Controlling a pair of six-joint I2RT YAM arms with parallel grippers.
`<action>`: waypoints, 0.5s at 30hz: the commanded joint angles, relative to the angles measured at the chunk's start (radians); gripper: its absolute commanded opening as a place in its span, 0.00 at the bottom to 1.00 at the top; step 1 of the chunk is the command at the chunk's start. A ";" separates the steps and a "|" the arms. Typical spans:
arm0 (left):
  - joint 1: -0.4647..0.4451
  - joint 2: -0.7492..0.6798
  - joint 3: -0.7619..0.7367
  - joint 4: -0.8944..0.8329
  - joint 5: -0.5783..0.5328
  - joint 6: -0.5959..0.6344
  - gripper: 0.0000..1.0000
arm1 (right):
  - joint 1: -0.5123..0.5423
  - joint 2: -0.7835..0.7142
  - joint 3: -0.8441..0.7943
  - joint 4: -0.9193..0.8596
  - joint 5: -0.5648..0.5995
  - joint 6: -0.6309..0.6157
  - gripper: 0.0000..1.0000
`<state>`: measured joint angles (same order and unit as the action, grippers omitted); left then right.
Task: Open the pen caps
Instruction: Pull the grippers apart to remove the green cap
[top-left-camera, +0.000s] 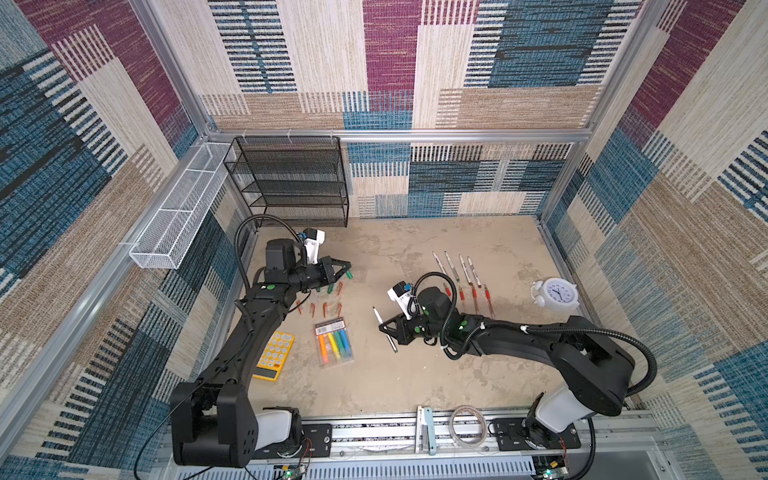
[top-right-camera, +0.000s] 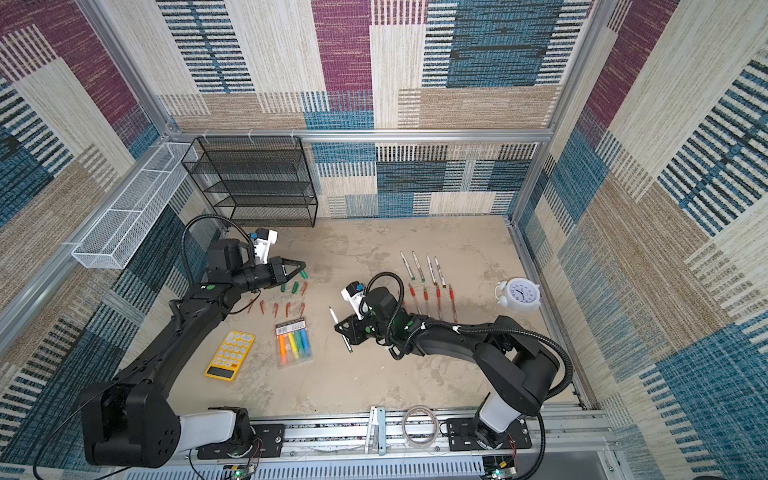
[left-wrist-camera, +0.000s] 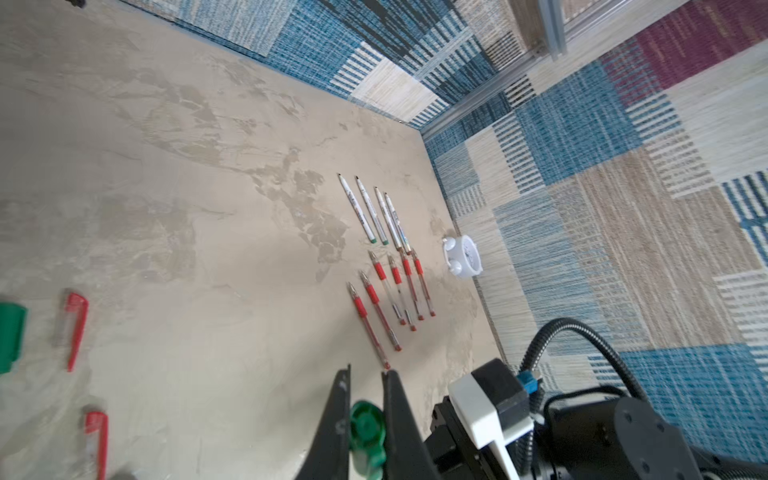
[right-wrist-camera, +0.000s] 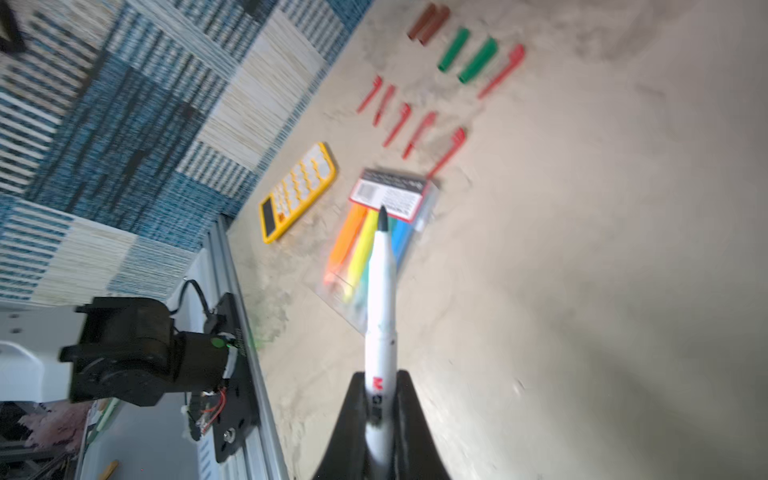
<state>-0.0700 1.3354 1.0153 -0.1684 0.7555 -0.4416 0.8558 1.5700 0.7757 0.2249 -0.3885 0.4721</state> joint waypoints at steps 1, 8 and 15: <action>-0.002 0.066 0.044 -0.081 -0.038 0.053 0.00 | 0.000 -0.060 -0.043 0.048 0.040 0.028 0.00; -0.044 0.308 0.197 -0.286 -0.166 0.210 0.00 | -0.024 -0.200 -0.123 0.004 0.136 0.038 0.00; -0.067 0.554 0.380 -0.469 -0.345 0.308 0.00 | -0.076 -0.336 -0.173 -0.062 0.184 0.045 0.00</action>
<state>-0.1276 1.8412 1.3445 -0.5121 0.5190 -0.2169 0.7898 1.2667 0.6117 0.1909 -0.2474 0.5003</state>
